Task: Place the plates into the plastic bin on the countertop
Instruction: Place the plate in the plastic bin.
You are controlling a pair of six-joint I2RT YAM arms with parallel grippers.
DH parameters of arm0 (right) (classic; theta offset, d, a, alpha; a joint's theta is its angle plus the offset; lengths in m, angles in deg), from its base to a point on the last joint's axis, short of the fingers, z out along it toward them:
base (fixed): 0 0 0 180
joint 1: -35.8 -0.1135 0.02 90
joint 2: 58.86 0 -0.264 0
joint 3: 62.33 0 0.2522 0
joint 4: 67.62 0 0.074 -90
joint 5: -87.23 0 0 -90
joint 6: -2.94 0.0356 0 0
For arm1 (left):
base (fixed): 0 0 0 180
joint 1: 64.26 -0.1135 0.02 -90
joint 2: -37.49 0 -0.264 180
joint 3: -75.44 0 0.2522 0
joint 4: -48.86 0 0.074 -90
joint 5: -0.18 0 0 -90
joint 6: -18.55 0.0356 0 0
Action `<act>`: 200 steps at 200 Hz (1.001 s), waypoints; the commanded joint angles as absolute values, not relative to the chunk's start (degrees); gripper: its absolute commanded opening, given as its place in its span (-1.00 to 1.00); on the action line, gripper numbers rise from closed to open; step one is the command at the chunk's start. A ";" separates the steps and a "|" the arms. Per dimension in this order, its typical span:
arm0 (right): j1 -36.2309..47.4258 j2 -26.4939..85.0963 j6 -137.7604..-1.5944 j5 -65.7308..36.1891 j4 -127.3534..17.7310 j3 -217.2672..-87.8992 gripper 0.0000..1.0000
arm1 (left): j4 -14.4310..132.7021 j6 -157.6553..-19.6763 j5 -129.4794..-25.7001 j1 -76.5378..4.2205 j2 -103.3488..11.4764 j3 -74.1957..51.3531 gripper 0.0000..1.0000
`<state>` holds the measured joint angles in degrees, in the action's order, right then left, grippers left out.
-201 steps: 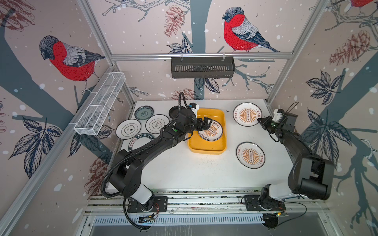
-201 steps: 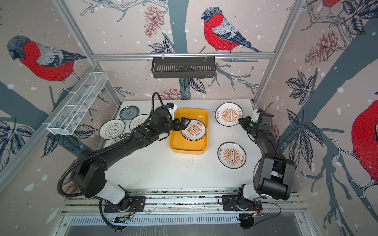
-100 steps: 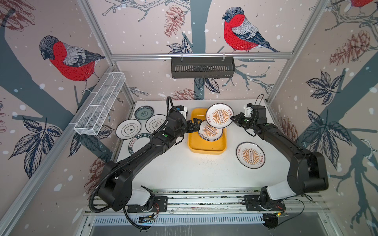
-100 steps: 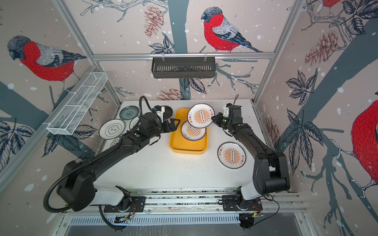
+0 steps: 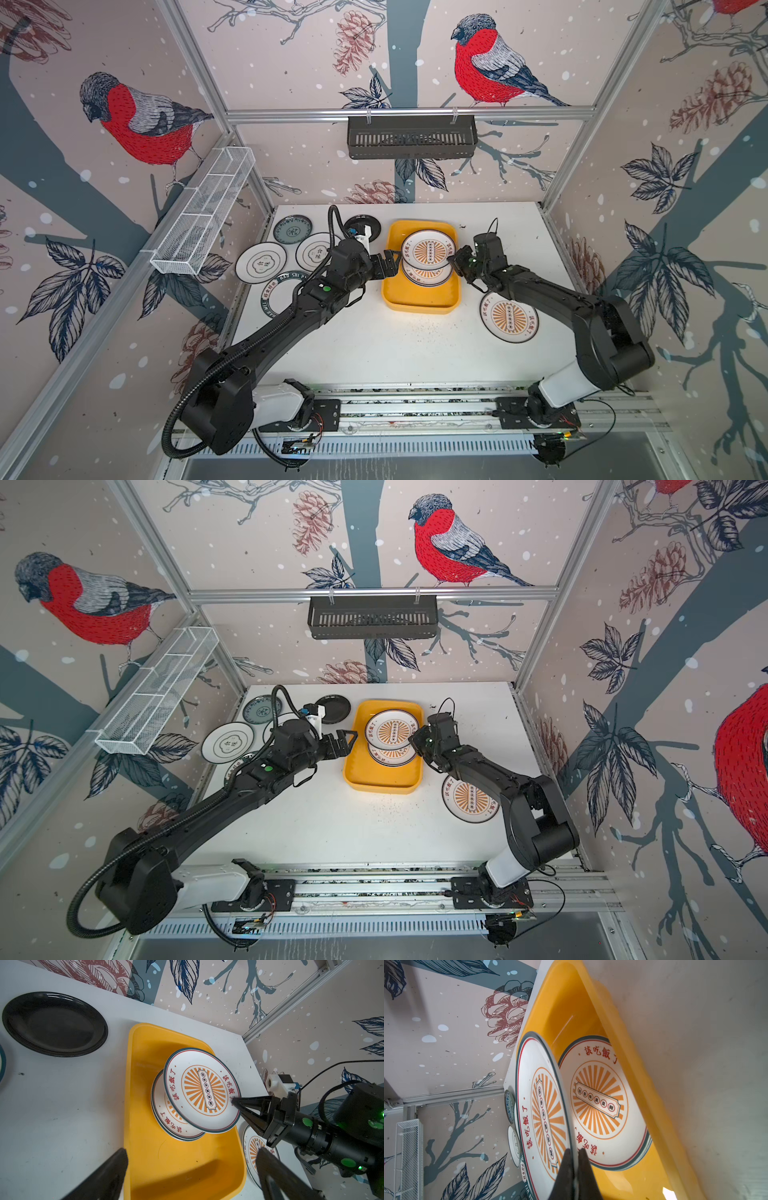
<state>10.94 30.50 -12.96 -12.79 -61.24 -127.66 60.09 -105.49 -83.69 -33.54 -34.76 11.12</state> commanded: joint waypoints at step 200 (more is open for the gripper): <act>2.75 38.48 5.11 5.43 -64.76 -127.25 -0.90 | 60.87 -102.37 -81.20 -34.89 -32.90 12.38 0.93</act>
<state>2.76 37.25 4.44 3.86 -64.73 -125.76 62.48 -102.52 -80.89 -34.63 -33.36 11.95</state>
